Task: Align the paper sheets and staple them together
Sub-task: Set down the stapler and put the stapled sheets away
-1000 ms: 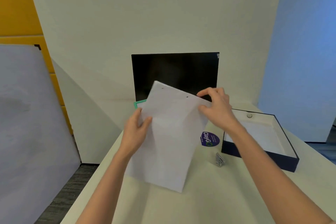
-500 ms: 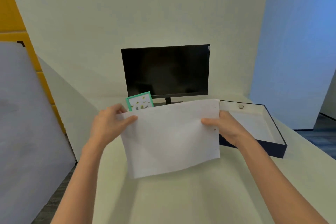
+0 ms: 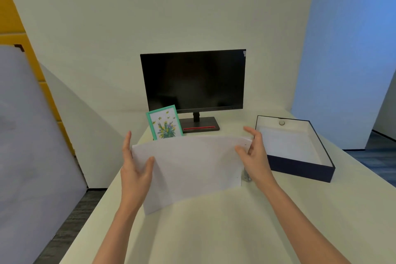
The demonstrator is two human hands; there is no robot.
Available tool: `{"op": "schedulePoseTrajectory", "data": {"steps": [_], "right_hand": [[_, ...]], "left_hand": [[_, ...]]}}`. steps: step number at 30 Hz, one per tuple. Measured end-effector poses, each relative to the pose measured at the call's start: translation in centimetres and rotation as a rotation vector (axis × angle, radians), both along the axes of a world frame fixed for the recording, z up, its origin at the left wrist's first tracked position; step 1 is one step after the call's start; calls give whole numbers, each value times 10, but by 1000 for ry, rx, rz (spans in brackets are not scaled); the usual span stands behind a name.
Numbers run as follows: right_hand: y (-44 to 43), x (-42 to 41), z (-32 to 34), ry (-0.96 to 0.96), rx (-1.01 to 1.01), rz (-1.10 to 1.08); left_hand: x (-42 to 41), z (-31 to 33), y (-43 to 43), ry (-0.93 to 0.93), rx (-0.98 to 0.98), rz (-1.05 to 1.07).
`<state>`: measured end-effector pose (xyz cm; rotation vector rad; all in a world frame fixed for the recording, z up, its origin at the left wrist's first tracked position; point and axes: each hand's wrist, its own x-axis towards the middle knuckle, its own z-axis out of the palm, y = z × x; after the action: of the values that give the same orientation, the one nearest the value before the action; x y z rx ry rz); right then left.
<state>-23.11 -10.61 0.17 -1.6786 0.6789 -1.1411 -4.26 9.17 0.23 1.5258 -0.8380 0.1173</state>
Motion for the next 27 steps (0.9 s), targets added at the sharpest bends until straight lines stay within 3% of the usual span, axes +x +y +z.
{"op": "schedulePoseTrajectory", "data": {"steps": [4, 7, 16, 19, 21, 25, 27], "right_hand": [[4, 1, 5, 90, -315, -117], [1, 3, 4, 159, -406, -142], [-5, 7, 11, 93, -261, -84], [-4, 7, 16, 83, -210, -8], [-3, 10, 23, 112, -210, 51], [3, 21, 44, 155, -294, 132], [4, 29, 55, 182, -360, 157]], "left_hand": [[1, 0, -3, -216, 14, 119], [6, 0, -4, -303, 55, 157], [9, 2, -3, -266, 66, 167], [4, 12, -12, -201, 101, 335], [-2, 28, -24, -262, 236, 425], [-20, 65, -54, -625, 597, 96], [-27, 78, -65, -625, 692, -28]]}}
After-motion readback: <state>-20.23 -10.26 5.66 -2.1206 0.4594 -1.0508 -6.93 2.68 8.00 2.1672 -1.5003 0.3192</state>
